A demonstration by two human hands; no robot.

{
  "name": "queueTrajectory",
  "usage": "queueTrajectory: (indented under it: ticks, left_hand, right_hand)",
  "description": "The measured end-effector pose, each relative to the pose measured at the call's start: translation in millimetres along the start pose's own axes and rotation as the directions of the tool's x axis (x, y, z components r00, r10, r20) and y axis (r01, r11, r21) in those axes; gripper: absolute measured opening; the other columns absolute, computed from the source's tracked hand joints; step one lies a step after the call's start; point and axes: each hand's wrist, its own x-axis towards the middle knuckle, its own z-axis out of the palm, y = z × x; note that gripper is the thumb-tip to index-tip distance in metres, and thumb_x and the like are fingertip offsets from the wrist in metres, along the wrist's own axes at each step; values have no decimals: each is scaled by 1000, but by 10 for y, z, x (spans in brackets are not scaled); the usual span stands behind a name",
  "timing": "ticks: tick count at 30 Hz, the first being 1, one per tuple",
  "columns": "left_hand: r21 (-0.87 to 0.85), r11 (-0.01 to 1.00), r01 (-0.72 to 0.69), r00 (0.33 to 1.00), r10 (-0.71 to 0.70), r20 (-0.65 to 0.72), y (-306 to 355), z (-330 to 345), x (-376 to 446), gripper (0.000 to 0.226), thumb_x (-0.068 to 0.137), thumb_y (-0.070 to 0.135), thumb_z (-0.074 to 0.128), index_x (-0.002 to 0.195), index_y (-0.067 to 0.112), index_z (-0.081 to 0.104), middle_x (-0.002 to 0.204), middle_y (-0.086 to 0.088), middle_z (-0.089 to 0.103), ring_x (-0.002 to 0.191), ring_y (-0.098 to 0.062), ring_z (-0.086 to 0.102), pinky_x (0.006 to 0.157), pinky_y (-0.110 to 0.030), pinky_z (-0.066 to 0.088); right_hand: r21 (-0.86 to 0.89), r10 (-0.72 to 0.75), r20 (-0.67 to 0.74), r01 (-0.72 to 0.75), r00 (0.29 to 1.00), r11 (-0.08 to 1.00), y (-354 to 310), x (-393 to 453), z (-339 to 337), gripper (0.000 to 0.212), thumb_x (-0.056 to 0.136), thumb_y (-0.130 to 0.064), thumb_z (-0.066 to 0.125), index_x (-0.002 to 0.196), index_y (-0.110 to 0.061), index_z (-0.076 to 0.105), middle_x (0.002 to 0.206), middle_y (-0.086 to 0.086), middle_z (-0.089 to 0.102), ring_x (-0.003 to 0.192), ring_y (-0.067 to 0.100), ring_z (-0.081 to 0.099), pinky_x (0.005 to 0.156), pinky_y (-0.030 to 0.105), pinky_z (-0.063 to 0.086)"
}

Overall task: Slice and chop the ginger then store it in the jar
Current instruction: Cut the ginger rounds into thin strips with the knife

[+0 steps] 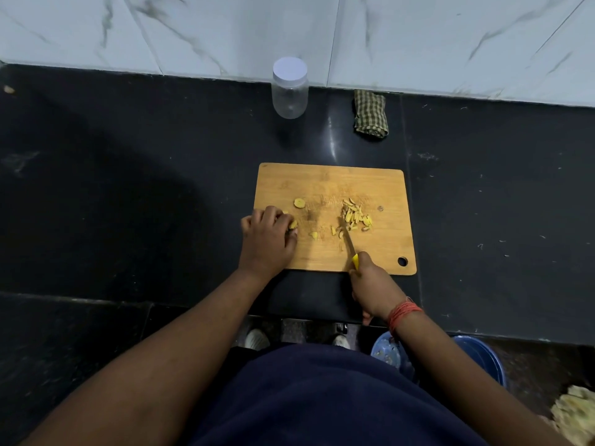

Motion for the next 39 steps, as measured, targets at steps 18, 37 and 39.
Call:
queueTrajectory:
  ticks: [18,37,39]
  left_hand:
    - [-89,994,63,998,-60,37,116,-1,106,17,86,32,60,98,21,58,101,5,60,100,-19,50,93,-41,33]
    - [-325,942,80,996,-89,-15,300,-41,252,25,93,14,57,118,19,58,115,2,57,105,-14,55,100,-40,37]
    - [-323,944,71,997,-78,-6,316,-44,265,28,94,12,55,121,20,59,119,3,58,110,-15,53,99,-39,36]
  right_hand:
    - [-75,-36,-32,34,999,997,143,2,-47,28,103,-18,35,129,-9,39,77,4,50,54,18,50,42,27,47]
    - [-170,-187,132,208,973,963,7,-59,149,25,102,-16,40,126,-10,42,89,11,57,76,25,54,65,28,38]
    - [-143,-186,86,197,979,970,-15,-46,115,24,102,-16,39,126,-10,42,90,11,57,73,22,52,62,27,36]
